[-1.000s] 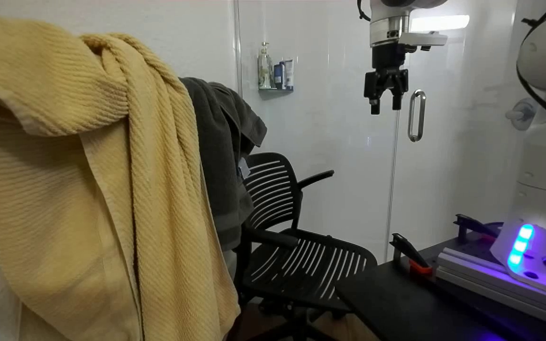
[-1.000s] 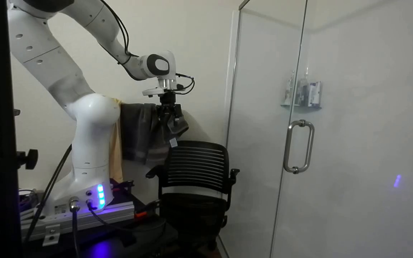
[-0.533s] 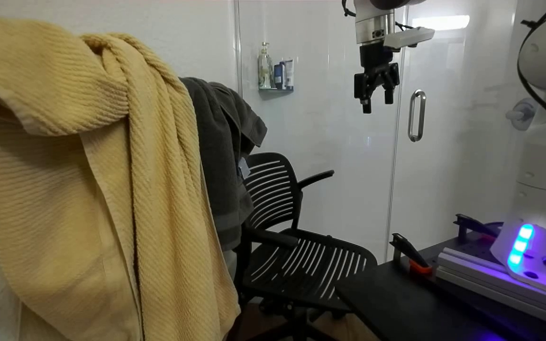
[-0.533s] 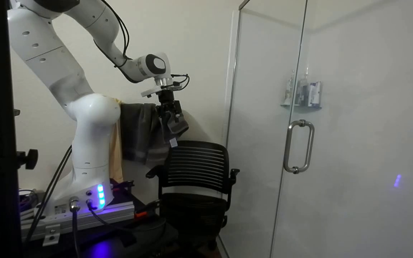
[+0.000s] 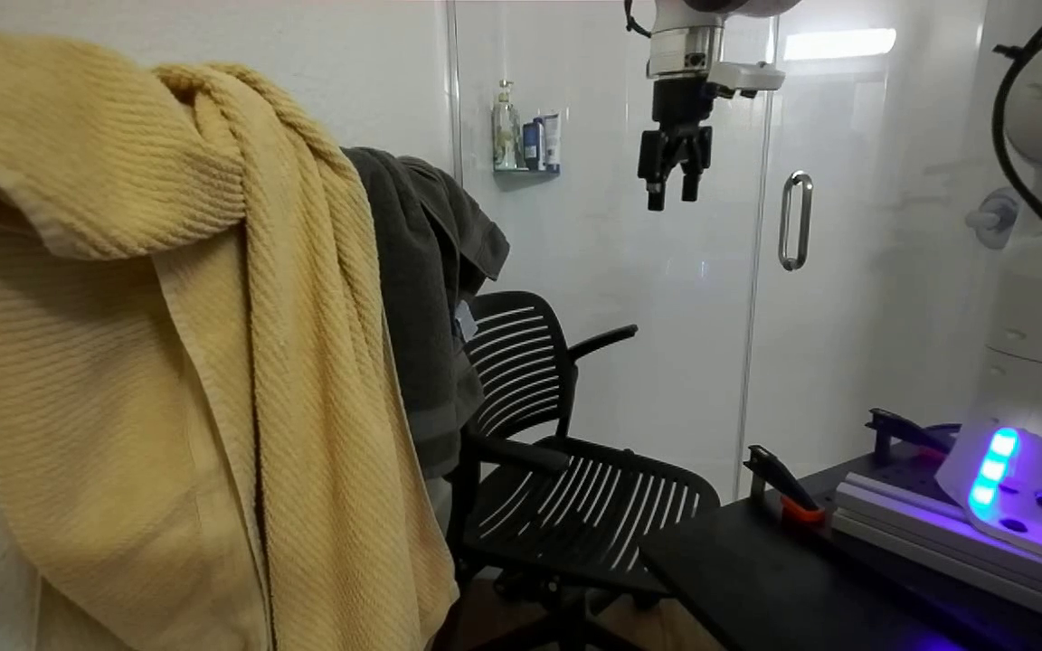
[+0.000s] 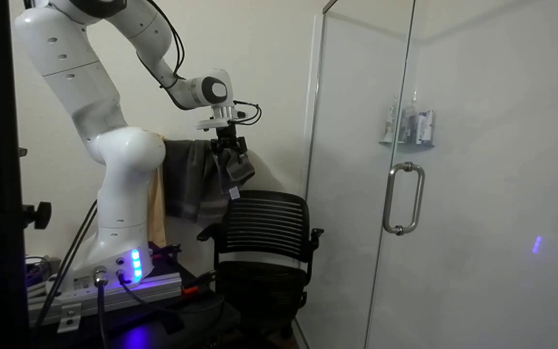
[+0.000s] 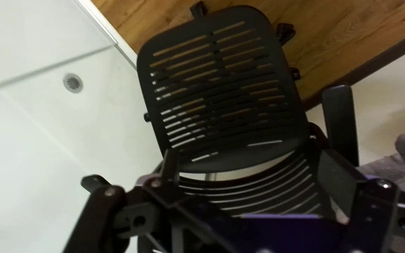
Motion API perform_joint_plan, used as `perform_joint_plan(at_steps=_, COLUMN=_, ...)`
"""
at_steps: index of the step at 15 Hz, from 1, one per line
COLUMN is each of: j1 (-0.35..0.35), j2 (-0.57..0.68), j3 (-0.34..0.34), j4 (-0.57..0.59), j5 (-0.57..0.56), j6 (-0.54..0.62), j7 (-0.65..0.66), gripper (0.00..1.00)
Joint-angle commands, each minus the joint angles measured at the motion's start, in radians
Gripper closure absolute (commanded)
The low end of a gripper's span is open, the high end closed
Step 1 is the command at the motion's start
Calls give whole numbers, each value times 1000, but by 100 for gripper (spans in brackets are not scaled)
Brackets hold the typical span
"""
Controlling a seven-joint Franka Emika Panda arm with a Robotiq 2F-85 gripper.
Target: Remove the towels from the rail and place them on the seat of the black chair
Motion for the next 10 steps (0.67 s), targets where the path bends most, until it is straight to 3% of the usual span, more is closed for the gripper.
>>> perform_joint_plan(at_steps=1, j1=68, j2=150, j3=-36, j4=129, j5=70, j6=57, j7=-174, gripper=0)
perform_joint_plan(at_steps=6, j1=166, j2=200, j3=-83, j4=186, j5=275, j6=107, j7=-454, gripper=0)
perform_joint_plan(at_steps=7, j1=118, j2=180, j3=-39, j4=177, j5=209, j6=92, j7=-352, gripper=0)
perform_joint_plan(at_steps=10, j1=143, j2=187, j3=-55, j4=182, j5=257, j6=92, j7=-417, gripper=0)
